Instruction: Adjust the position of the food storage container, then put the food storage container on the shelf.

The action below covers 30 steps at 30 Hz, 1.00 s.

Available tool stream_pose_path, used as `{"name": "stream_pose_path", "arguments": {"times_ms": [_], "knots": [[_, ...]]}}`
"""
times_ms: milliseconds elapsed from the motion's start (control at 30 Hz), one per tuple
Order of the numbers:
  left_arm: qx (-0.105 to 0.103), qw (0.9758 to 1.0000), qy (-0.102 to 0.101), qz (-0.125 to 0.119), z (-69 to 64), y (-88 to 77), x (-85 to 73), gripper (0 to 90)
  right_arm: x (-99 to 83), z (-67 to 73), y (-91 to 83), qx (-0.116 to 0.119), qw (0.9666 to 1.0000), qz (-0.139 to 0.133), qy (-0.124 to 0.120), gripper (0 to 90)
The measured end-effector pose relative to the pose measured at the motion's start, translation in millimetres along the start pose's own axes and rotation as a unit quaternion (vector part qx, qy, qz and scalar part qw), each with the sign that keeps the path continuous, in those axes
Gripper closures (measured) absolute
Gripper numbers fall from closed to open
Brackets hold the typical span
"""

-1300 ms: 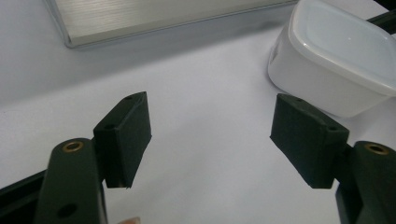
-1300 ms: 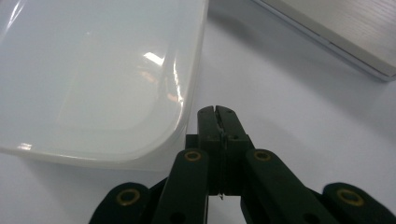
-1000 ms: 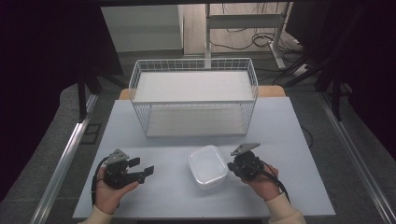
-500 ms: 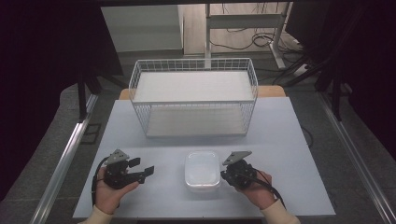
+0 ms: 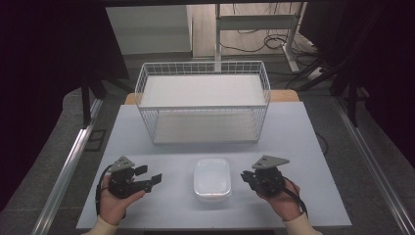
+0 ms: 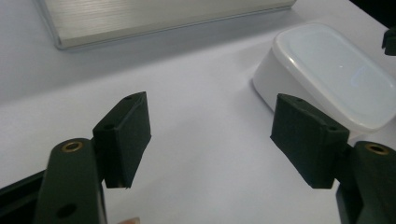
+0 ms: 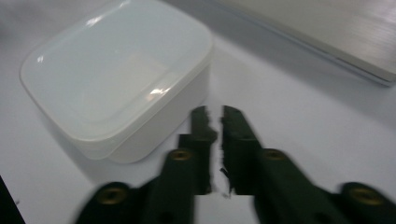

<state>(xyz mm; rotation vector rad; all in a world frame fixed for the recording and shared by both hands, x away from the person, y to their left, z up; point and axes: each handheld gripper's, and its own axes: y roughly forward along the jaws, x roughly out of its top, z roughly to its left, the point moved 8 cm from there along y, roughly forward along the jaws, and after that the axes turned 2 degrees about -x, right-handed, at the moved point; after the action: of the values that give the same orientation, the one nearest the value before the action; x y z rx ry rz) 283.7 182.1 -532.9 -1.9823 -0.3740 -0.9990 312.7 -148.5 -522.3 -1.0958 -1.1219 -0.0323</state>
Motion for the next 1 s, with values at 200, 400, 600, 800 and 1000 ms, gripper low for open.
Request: {"name": "stream_pose_path", "arguments": {"times_ms": [200, 400, 600, 800, 1000], "knots": [[-0.015, 0.9998, -0.009, -0.004, -6.4, -0.1, 3.2, 27.8, -5.3, -14.8, -10.6, 0.002, 0.9984, -0.031, 0.047, 44.1], [-0.019, 0.9998, -0.009, -0.005, -8.1, -2.0, 3.2, 27.8, -2.0, -15.2, -9.6, 0.026, 0.9965, -0.043, 0.067, 34.3], [-0.025, 0.9995, -0.018, -0.011, -11.6, -4.8, 7.6, 27.6, 3.8, -16.7, -10.3, 0.035, 0.9937, -0.057, 0.09, 31.0], [-0.044, 0.9984, -0.035, -0.012, -19.2, -2.6, 13.7, 27.3, 7.1, -11.5, -9.5, 0.04, 0.9943, -0.056, 0.081, 31.8], [-0.058, 0.9974, -0.041, -0.009, -27.1, -1.4, 22.7, 27.4, 14.5, -6.5, -8.3, 0.044, 0.994, -0.054, 0.084, 31.8]]}}
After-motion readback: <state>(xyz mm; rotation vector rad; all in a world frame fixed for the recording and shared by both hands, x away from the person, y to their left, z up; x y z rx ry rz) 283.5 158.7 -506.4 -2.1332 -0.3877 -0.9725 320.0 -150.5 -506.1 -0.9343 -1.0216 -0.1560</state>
